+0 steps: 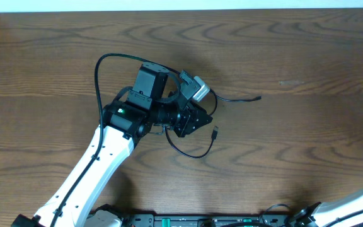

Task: Untangle cables
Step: 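Carry the black cable away to the right with the right gripper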

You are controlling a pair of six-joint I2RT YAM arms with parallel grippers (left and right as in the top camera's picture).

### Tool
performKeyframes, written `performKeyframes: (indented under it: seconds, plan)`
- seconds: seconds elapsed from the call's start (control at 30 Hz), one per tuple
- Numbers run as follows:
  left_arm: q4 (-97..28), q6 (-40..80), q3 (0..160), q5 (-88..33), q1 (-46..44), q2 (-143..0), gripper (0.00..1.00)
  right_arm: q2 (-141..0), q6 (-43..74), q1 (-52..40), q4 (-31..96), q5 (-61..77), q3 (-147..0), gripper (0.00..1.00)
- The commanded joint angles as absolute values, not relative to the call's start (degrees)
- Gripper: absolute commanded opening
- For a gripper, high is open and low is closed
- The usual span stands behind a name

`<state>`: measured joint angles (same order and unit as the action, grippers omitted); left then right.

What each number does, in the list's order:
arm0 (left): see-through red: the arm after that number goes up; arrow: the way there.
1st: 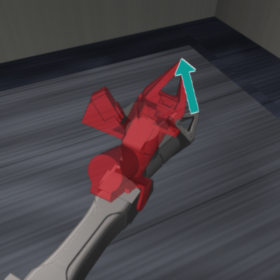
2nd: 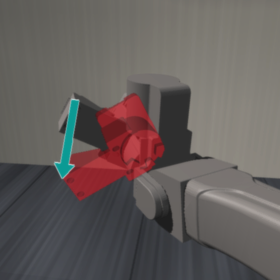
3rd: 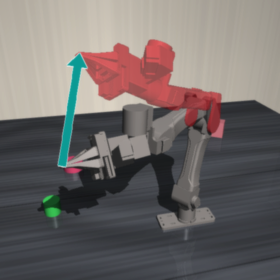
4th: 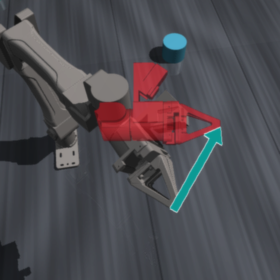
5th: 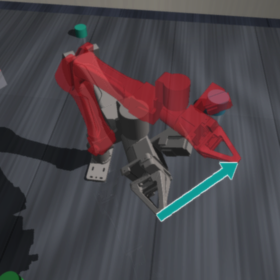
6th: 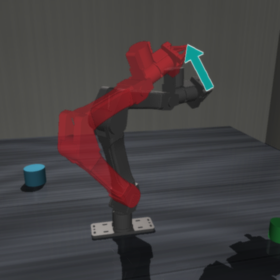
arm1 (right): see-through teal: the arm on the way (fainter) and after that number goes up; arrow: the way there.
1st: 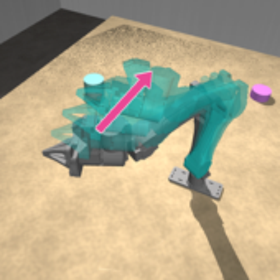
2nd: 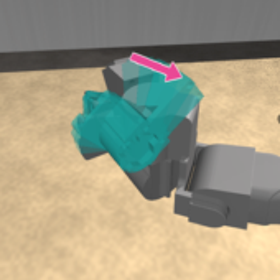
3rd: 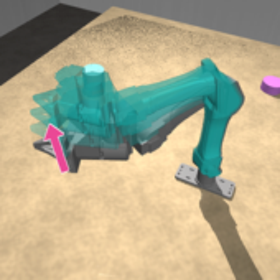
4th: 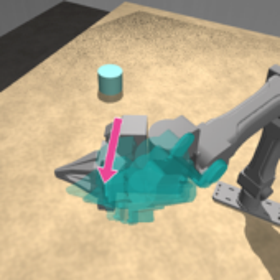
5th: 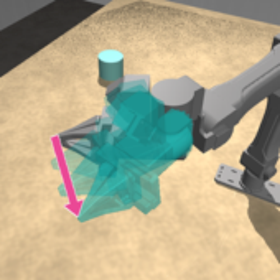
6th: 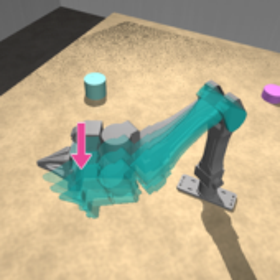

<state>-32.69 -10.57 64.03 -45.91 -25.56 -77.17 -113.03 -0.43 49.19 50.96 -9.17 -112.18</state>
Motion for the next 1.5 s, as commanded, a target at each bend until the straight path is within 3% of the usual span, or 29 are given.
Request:
performKeyframes:
  seconds: [0.0,0.33,0.6,1.0,1.13,1.2,1.47]
  plan:
    - [-32.5,-11.4,63.8,-45.6,-25.5,-77.5,0.29,-114.5,0.6,51.4,51.2,-13.2,-113.4,0.01]
    - [-32.5,-13.3,63.8,-45.6,-25.5,-77.5,0.29,-117.4,6.0,56.4,54.0,-14.0,-113.3,0.01]
    - [-32.5,-13.5,63.8,-45.6,-25.5,-77.5,0.29,-119.5,2.0,55.2,53.4,-7.2,-113.3,0.01]
    - [-32.8,-13.5,63.8,-45.6,-25.5,-77.5,0.29,-125.6,2.5,53.2,57.6,-7.5,-113.1,0.01]
    - [-32.8,-13.5,63.8,-45.6,-25.5,-77.5,0.29,-125.6,2.8,53.2,57.9,-7.5,-113.1,0.09]
    - [-33.0,-13.5,63.8,-45.6,-25.5,-77.5,0.29,-125.6,2.8,53.2,58.1,-7.6,-113.1,0.01]
    - [-33.0,-13.5,63.8,-45.6,-25.5,-77.5,0.29,-125.6,8.0,53.3,60.5,-16.5,-113.1,0.01]
